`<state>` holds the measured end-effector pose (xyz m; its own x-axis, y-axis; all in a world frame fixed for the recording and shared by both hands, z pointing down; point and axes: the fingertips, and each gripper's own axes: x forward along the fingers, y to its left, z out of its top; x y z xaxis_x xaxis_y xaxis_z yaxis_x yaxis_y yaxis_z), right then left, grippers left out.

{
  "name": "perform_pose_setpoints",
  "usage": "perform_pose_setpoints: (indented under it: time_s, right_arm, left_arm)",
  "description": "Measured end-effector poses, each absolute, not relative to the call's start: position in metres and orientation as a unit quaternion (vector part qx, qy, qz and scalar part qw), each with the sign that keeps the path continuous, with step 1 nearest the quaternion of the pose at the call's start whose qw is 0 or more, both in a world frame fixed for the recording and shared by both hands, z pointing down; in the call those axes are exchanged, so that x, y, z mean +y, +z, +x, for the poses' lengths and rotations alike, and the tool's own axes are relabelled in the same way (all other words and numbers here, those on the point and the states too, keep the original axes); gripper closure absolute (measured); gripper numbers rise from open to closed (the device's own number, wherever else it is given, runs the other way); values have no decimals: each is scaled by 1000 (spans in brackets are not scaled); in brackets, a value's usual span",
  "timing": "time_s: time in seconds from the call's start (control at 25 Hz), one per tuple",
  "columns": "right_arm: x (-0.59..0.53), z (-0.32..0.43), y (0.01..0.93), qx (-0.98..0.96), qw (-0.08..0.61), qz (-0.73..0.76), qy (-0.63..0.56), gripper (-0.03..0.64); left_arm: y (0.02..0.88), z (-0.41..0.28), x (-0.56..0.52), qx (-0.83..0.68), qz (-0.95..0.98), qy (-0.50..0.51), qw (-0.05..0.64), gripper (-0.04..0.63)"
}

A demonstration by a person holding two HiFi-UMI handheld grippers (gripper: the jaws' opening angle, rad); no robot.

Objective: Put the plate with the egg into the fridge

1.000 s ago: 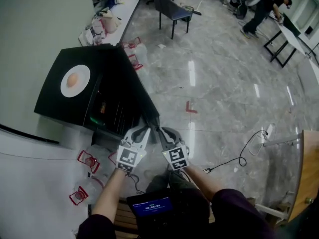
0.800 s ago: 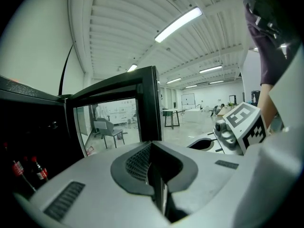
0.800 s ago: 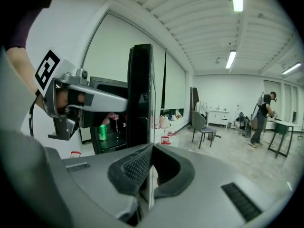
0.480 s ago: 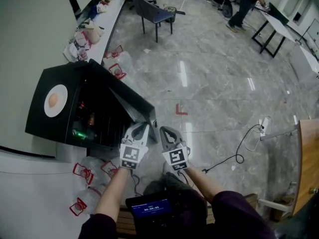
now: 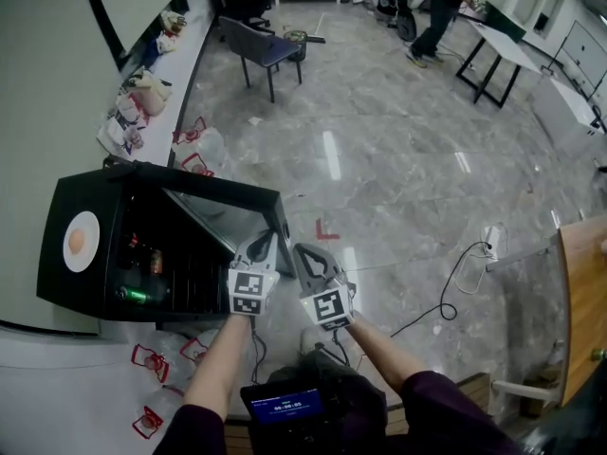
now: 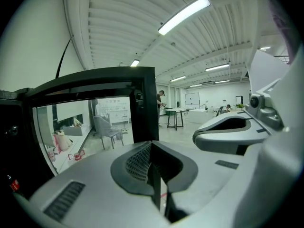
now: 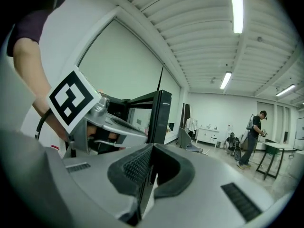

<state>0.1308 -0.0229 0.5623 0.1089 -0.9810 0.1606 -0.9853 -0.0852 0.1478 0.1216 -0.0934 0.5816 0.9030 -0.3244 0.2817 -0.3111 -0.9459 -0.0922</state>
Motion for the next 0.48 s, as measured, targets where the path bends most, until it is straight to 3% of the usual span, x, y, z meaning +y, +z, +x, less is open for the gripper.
perform_pose_setpoints:
  time_s: [0.24, 0.48]
  right_arm:
    - [-32, 151, 550, -671, 118, 732, -21, 609]
    - [-60, 128, 525, -720, 126, 677, -84, 607]
  left_arm:
    - [573, 134, -106, 169, -974, -147, 28, 586]
    - [544, 103, -116, 190, -970, -140, 61, 586]
